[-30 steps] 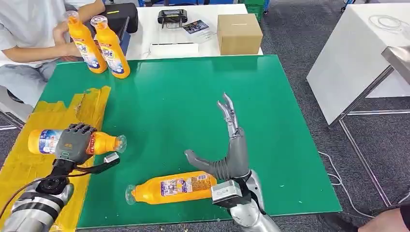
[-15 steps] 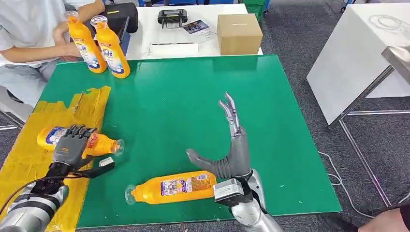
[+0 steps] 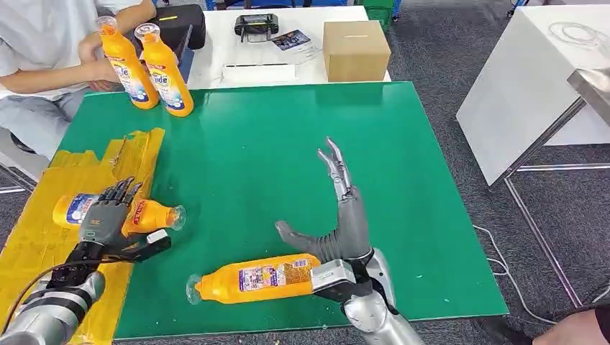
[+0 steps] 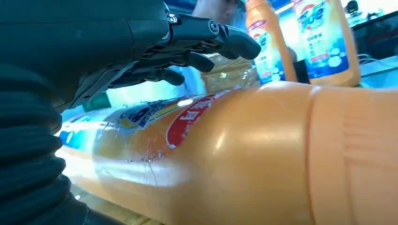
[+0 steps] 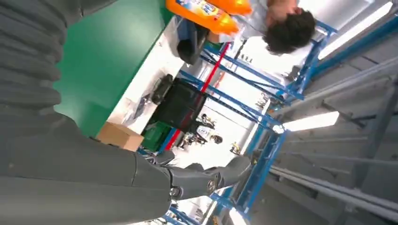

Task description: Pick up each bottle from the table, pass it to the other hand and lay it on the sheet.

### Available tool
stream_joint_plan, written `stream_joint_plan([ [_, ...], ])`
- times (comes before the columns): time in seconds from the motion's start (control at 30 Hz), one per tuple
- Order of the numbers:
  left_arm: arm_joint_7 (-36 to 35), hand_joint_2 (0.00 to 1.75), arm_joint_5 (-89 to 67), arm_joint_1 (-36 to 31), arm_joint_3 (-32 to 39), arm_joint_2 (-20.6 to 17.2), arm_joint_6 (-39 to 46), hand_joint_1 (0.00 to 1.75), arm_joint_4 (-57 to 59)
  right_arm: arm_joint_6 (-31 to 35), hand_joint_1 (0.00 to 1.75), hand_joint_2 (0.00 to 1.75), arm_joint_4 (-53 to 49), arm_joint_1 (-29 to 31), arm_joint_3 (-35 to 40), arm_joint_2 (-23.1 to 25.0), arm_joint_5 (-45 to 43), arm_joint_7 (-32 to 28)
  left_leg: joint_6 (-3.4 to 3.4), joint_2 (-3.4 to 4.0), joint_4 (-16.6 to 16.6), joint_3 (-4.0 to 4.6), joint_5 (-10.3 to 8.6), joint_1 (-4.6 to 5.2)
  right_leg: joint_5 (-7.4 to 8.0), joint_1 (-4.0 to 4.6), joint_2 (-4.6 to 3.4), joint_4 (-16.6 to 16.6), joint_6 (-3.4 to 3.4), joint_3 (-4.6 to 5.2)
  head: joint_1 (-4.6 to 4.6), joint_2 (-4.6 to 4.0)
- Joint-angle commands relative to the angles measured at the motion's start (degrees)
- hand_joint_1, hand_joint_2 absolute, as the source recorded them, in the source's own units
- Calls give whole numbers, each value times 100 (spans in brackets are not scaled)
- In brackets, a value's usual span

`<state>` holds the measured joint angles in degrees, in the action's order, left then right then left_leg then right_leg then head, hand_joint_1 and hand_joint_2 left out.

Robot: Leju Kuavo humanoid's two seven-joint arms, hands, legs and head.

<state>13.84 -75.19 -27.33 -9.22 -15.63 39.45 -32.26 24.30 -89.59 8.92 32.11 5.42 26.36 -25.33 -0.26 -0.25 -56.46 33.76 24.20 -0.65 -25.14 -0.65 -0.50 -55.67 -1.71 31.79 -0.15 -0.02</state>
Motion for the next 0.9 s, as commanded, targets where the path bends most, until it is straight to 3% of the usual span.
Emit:
stream_joint_plan([
  [0.03,1097,175,1620,220,932,528,-335,0,-421,-343,0,175,687,382,286,-233,456,315,5,-1,6,-27,7,-1,-6,3,7,13,2,-32,0,0],
  [0.1,1237,175,1881,319,1011,578,-449,0,-675,-408,0,175,712,400,329,-259,525,329,6,-4,4,-23,7,-2,-6,3,9,11,3,-28,-2,0],
  [0.23,2082,175,3341,990,1331,860,-1206,0,-2348,-925,0,175,1014,592,645,-385,1026,567,6,1,4,-20,7,-1,-4,3,8,12,1,-27,0,0],
  [0.3,2018,175,3524,1253,1345,918,-1476,0,-3036,-1041,0,175,1218,672,723,-383,1190,684,5,6,3,-16,6,0,-3,2,4,11,1,-19,-2,0],
  [0.6,2186,175,3933,1615,1471,1043,-1805,0,-4053,-1507,0,175,1793,901,1051,-375,1479,816,3,5,1,-18,10,-5,-4,5,5,10,4,-22,-2,0],
  [0.9,2381,175,4213,1635,1455,1205,-1942,0,-4205,-1945,0,175,2526,1285,1610,-401,1631,907,5,1,3,-25,11,-4,-6,6,10,13,4,-32,-2,0],
])
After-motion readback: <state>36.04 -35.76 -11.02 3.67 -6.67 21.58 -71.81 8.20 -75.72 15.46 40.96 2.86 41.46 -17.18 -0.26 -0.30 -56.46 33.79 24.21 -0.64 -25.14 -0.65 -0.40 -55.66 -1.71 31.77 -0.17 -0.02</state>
